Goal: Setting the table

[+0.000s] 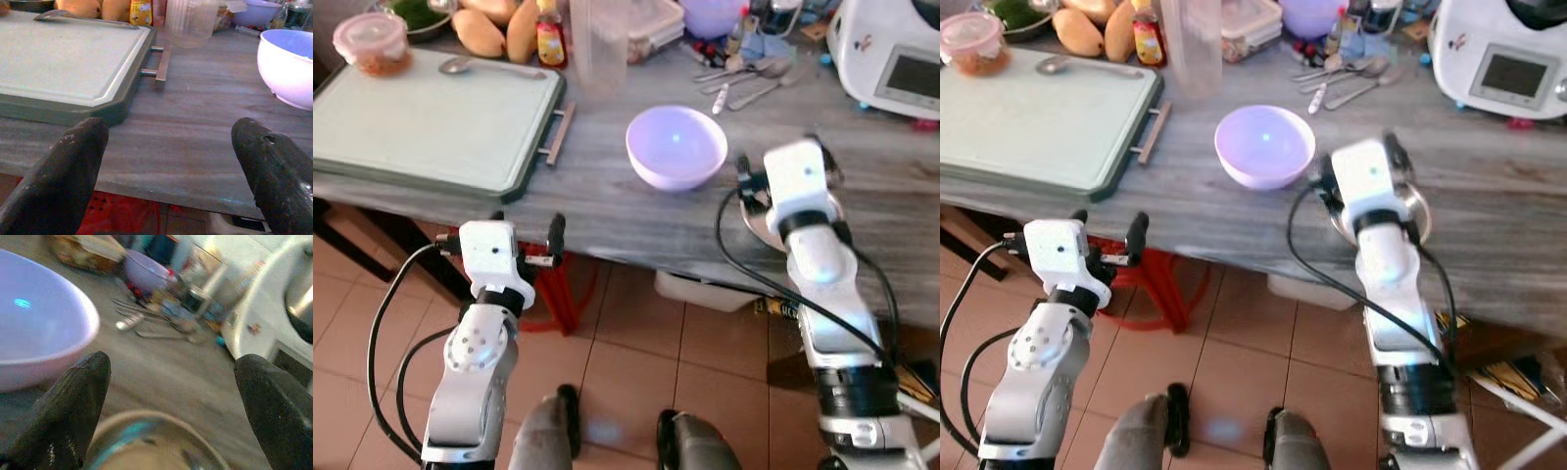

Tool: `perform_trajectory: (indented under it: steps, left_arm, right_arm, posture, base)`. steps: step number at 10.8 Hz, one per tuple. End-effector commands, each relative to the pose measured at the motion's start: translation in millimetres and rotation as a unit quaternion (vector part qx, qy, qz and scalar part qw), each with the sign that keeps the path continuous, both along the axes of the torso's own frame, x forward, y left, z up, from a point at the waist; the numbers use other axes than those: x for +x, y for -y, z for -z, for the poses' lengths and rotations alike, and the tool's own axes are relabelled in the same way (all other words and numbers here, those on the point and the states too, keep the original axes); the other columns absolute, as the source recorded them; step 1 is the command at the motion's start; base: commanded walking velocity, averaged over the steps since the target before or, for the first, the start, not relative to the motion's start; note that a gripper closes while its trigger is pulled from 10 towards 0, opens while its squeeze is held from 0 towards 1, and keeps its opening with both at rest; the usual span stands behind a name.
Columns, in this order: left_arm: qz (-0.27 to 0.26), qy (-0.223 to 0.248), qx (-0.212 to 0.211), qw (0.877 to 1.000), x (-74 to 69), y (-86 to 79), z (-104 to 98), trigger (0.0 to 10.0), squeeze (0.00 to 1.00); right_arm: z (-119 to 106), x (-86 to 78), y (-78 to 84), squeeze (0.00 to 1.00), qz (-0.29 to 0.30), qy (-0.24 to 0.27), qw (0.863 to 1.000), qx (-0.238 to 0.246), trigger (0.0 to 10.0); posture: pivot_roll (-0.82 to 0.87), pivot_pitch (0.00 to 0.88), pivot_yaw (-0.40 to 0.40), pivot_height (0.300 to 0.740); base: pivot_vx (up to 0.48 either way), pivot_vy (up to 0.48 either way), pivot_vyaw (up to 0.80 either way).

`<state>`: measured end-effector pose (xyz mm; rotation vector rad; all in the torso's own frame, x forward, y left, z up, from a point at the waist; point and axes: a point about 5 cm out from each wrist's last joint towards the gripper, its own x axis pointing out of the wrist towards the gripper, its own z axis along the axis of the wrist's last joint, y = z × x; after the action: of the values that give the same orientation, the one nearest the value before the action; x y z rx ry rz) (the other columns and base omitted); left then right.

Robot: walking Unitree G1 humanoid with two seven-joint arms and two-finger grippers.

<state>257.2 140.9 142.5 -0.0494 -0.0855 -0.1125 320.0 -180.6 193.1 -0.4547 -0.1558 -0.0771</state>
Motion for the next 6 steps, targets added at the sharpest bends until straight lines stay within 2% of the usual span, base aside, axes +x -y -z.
perform_trajectory:
  steps: [1,2,4,6]
  left_arm:
    - [0.003,-0.008,0.002,1.000,-3.4,-0.4,3,10.0,0.00]
    - [0.003,-0.008,0.002,1.000,-3.6,-0.8,3,10.0,0.00]
    - [0.002,-0.010,0.003,1.000,-4.9,-1.2,3,10.0,0.00]
    - [0.002,-0.012,0.003,1.000,-6.5,-1.5,4,10.0,0.00]
  right_arm:
    - [0,-4.4,10.2,0.97,0.031,-0.002,0.999,0.011,10.0]
    - [6,-5.2,13.3,0.89,0.041,-0.021,0.999,0.028,10.0]
    - [17,-3.1,22.0,0.50,0.063,-0.062,0.995,0.053,10.0]
    - [26,-2.7,27.9,0.41,0.077,-0.098,0.989,0.082,10.0]
  posture:
    - [0.03,0.219,-0.024,0.740]
    - [0.03,0.223,-0.022,0.740]
    - [0.03,0.230,-0.021,0.740]
    - [0.03,0.235,-0.022,0.740]
  base:
    - [0.000,0.000,0.00]
    - [0.000,0.000,0.00]
    - [0.000,0.000,0.00]
    - [0.000,0.000,0.00]
